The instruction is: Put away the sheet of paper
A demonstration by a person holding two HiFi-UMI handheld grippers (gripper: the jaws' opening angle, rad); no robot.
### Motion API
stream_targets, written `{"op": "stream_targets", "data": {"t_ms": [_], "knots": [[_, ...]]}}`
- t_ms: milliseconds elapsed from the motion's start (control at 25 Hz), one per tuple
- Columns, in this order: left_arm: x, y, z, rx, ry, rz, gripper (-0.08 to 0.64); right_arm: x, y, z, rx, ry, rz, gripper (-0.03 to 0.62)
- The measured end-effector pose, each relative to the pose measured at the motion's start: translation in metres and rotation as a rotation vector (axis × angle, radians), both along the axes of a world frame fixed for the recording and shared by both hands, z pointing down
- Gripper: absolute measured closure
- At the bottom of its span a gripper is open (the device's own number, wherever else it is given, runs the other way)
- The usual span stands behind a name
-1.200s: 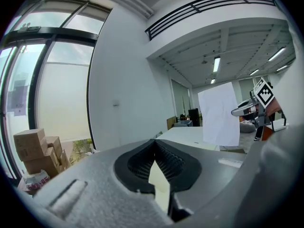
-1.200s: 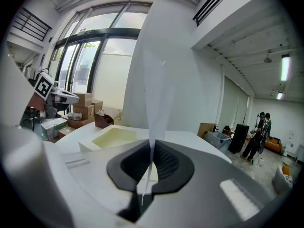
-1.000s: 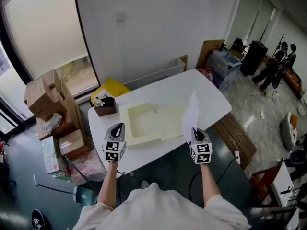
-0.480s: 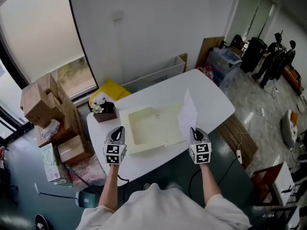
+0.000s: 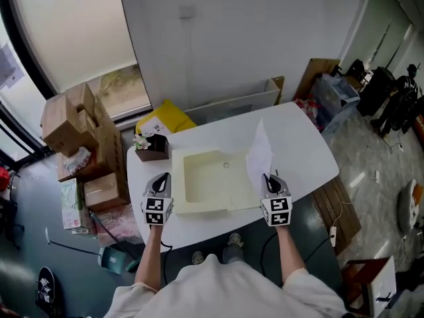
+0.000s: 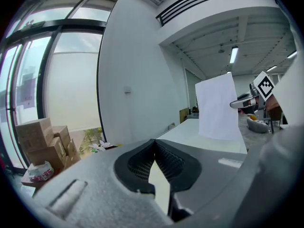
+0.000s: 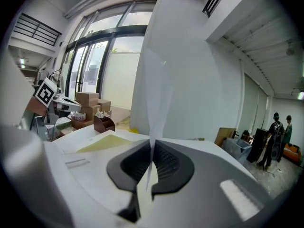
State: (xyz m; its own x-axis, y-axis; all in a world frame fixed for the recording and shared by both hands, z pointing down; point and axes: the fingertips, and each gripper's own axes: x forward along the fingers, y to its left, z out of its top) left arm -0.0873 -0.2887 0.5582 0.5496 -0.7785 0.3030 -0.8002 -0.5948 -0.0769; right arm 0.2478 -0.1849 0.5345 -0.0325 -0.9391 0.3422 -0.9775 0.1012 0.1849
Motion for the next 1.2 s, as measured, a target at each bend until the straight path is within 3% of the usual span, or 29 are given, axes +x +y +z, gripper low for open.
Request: {"op": "stream_targets", "data": {"t_ms": [400,720,960,1200], "knots": [[0.006,-0.003,-0.008,0.003,-0.028,-0.202,0.555,0.025,-0.076,-0.012,0.024,-0.032,-0.193,0.591],[-0.001,0.013,-0.012,-0.004,-0.035,-0.325,0.555,0.009,-0.108,-0.013,0.036,-0.082,-0.327,0.591],[0.0,0.019,-0.003,-0.016,-0.03,-0.334,0.555,-0.012,-0.109,-0.005,0.025,-0.098,-0.373,0.591],[0.001,0.014,0.007,-0.031,-0.001,-0.289,0.555,-0.029,-0.101,0.001,0.006,-0.085,-0.343,0.591]]}}
